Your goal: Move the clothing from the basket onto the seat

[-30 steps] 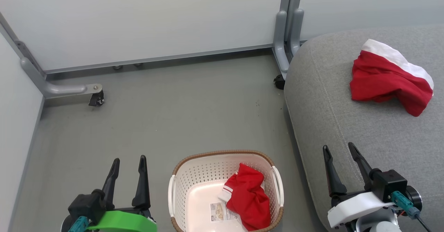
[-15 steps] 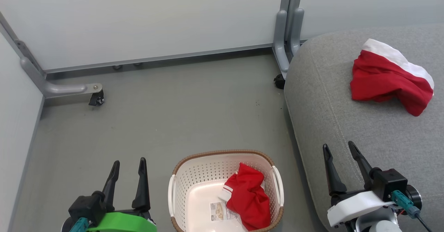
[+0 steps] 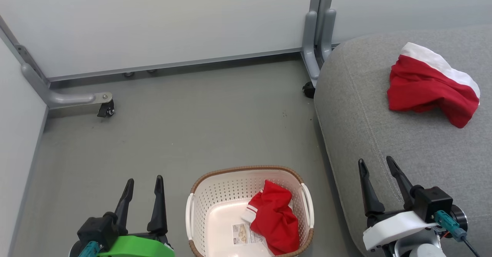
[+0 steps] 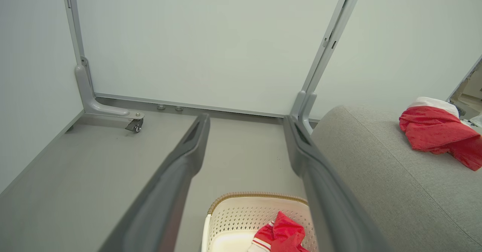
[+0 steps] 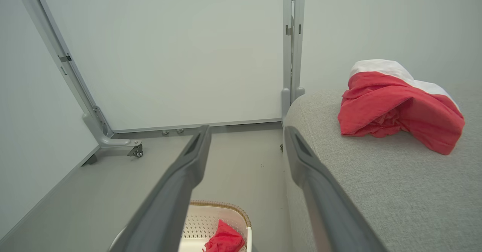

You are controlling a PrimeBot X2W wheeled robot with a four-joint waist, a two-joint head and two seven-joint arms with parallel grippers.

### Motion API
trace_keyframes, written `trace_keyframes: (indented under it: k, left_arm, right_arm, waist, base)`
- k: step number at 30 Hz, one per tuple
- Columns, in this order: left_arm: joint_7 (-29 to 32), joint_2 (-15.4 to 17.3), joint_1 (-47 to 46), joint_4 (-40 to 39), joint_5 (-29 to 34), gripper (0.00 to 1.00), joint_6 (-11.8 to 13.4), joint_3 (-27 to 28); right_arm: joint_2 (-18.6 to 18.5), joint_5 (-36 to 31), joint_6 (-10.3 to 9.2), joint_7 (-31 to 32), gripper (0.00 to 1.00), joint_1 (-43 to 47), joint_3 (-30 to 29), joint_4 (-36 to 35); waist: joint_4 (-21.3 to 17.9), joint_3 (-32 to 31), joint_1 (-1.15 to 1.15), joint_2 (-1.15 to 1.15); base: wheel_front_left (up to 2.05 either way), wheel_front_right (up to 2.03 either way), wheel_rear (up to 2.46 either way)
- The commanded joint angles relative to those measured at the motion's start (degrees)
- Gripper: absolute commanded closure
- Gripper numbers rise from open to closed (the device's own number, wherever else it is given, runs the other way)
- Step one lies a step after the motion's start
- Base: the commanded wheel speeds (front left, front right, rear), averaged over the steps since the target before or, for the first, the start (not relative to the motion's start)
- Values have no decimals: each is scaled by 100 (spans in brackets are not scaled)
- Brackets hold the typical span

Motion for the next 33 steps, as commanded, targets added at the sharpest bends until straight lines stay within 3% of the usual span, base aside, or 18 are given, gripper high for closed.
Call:
trace_keyframes:
  k: [1, 14, 24, 33]
  left_arm:
    - [6, 16, 45, 14, 20, 0, -3, 2]
    - [5, 16, -156, 57, 34, 0, -22, -87]
    - [6, 16, -1082, 234, 144, 0, -111, -317]
    - [5, 22, -2250, 918, 760, 0, -216, -718]
  right_arm:
    - [-3, 45, -8, -19, 0, -77, -7, -23]
    - [-6, -79, -8, -19, 0, -243, -249, -178]
    - [-31, -208, -8, -18, 0, -823, -910, -701]
    - [-5, -122, -8, -18, 0, -1433, -1117, -1243]
  waist:
    - [-7, 10, 0, 0]
    - [-334, 347, 0, 0]
    - [-736, 1733, 0, 0]
    - [-1172, 3087, 0, 0]
  base:
    - [0, 0, 0]
    - [0, 0, 0]
    - [0, 0, 0]
    - [0, 0, 0]
